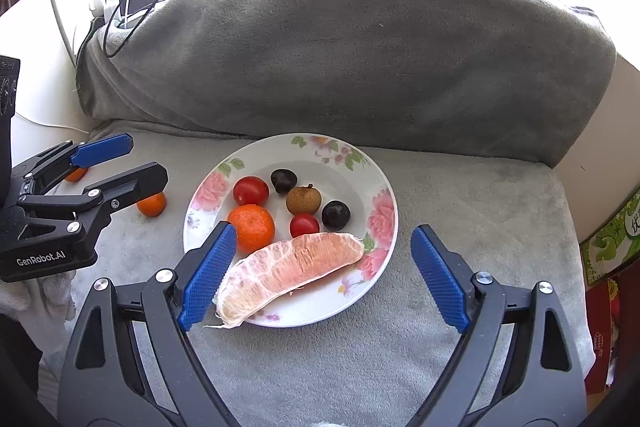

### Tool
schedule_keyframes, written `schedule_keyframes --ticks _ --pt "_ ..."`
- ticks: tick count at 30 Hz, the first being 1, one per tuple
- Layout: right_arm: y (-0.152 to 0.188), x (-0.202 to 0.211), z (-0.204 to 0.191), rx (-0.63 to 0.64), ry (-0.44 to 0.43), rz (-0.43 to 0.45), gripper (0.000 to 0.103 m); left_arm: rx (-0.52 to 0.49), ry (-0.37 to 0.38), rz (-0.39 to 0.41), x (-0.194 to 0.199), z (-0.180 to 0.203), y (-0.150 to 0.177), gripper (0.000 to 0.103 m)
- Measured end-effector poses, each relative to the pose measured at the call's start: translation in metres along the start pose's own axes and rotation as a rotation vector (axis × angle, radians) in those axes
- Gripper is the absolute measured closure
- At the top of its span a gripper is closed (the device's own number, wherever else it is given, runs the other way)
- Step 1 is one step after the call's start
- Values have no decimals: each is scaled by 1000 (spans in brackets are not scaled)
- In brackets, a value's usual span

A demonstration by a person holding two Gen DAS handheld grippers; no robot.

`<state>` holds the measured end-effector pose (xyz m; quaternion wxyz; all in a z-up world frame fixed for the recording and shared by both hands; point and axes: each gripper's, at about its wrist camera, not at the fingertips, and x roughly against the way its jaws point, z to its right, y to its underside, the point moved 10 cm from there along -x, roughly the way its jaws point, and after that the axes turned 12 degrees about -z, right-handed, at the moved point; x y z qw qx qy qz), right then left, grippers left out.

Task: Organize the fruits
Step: 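Withdraw both grippers and move right gripper toward the brown round fruit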

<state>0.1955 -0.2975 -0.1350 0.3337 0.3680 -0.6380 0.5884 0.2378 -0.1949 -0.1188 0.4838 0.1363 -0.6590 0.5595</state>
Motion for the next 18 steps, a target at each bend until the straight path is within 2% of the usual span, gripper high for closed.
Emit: schedule_keyframes --ticks 10,18 --pt "7 13 -22 33 -33 26 12 19 -16 13 16 -14 10 26" --pt "14 23 -48 97 -70 56 12 65 -29 21 32 -45 22 26"
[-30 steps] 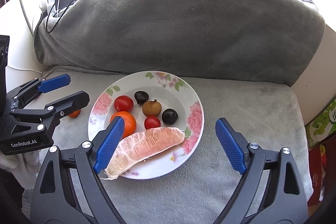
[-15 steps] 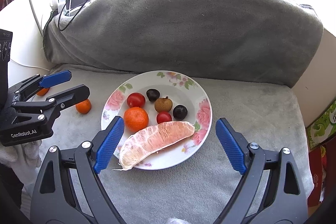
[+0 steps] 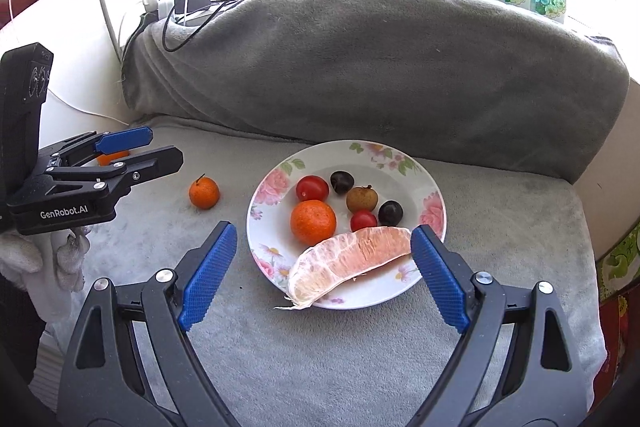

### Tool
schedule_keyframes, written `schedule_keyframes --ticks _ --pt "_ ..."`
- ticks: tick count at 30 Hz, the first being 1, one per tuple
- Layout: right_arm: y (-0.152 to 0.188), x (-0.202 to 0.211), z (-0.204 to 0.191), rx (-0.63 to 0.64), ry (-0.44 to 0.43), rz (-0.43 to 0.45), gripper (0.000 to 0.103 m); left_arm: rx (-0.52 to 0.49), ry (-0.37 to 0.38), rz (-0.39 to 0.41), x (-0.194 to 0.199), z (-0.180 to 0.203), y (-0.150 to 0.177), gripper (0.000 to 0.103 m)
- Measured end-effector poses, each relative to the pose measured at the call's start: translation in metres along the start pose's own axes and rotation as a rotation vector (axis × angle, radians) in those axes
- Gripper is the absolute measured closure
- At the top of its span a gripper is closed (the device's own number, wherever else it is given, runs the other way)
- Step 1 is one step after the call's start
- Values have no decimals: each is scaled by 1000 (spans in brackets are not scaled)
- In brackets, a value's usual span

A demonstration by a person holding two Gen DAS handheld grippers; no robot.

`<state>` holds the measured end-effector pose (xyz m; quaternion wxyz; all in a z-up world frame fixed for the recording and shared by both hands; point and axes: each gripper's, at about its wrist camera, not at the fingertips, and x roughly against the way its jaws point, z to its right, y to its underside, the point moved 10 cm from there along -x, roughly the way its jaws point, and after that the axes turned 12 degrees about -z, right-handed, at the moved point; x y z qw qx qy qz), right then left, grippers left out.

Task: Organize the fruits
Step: 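Withdraw both grippers and move right gripper toward the brown round fruit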

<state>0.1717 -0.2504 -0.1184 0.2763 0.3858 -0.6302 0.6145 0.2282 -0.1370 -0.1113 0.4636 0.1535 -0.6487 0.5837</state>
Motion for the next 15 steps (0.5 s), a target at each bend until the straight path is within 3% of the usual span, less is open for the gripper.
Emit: schedule_keyframes --ticks 11,15 --pt "9 -2 -51 126 -46 8 12 88 -32 -10 4 -52 22 26" --pt "15 -8 -67 140 -85 -8 14 113 -4 -26 -1 -61 31 29"
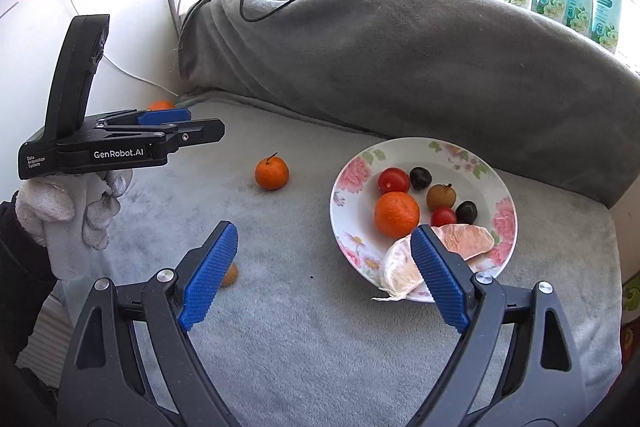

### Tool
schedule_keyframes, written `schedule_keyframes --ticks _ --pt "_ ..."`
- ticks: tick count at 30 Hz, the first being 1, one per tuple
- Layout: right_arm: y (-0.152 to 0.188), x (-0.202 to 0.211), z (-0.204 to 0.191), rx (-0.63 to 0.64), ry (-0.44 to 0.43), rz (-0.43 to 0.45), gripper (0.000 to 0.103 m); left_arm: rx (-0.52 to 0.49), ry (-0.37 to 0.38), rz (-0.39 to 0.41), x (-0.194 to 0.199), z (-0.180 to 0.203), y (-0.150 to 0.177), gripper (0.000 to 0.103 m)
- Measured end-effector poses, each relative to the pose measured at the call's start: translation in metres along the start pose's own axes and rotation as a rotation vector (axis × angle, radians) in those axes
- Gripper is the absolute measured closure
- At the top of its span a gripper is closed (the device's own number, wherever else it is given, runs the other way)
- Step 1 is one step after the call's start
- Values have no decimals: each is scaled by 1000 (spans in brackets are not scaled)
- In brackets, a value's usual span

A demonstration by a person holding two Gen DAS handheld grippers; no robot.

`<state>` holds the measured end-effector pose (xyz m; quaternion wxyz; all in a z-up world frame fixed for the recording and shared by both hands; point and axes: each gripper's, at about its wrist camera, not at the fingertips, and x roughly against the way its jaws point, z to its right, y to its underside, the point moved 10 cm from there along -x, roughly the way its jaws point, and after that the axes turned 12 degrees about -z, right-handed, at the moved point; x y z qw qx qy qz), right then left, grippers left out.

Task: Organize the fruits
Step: 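Withdraw both grippers and move right gripper toward the brown round fruit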

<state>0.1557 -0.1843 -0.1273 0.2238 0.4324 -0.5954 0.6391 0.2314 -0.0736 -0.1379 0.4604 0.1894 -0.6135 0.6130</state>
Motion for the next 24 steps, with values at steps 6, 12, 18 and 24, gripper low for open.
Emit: schedule_keyframes --ticks 6,12,18,24 --pt "10 -16 -22 27 -61 -42 25 17 49 -48 -14 -4 12 44" --pt "22 -33 -44 79 -102 -97 38 10 75 -85 -30 3 17 49" --pt "31 -52 -60 103 -131 -149 52 -12 72 -117 -47 12 19 57" --pt "34 -61 -69 117 -149 -167 59 -24 67 -131 -59 16 16 59"
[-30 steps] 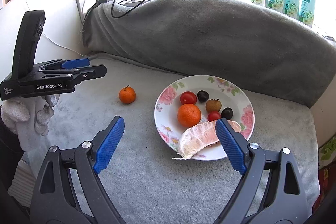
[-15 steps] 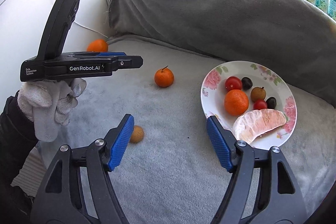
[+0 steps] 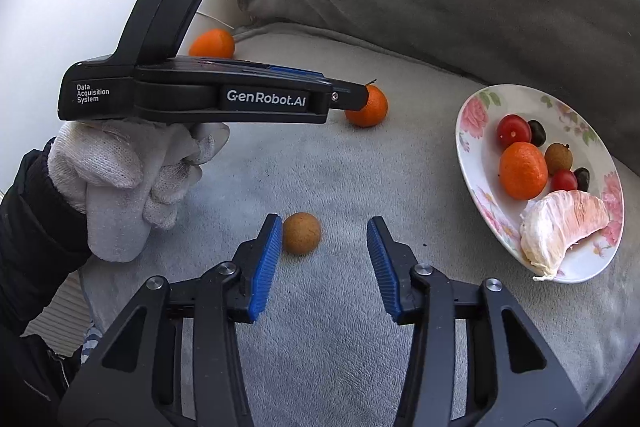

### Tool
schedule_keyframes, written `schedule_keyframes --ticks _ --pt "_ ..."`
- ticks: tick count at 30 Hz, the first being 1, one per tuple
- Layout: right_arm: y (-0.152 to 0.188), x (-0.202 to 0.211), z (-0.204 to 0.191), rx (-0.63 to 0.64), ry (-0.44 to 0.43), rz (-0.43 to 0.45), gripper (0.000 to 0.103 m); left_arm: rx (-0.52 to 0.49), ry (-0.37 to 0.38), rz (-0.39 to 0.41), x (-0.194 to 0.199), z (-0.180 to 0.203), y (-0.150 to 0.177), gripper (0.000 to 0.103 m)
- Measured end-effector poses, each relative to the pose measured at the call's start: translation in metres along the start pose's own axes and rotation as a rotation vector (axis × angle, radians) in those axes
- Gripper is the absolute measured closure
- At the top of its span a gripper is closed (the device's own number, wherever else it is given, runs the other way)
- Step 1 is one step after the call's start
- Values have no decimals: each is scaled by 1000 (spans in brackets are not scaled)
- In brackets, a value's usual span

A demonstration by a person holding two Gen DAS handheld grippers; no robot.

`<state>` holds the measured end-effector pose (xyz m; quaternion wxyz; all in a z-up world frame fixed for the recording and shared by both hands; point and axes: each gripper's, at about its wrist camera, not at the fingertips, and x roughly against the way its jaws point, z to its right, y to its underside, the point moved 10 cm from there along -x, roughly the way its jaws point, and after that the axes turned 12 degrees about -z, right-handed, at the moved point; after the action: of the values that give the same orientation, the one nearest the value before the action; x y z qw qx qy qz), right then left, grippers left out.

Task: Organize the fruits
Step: 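Withdraw both grippers and move right gripper toward the brown round fruit, then close right gripper on the brown round fruit while left gripper closes on a tangerine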

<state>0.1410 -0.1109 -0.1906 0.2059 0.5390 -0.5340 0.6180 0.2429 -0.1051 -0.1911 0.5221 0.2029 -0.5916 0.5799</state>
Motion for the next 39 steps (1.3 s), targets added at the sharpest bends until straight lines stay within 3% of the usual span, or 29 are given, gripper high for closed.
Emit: schedule_keyframes --ticks 10,22,39 --pt "-1 -17 -11 39 6 -42 66 -10 -18 -21 -16 0 -6 60" --pt "-6 -24 -13 50 -6 -56 75 -14 -19 -27 -25 4 -9 68" --pt "-5 -24 -26 57 -4 -63 77 -5 -17 -22 -26 4 -11 69"
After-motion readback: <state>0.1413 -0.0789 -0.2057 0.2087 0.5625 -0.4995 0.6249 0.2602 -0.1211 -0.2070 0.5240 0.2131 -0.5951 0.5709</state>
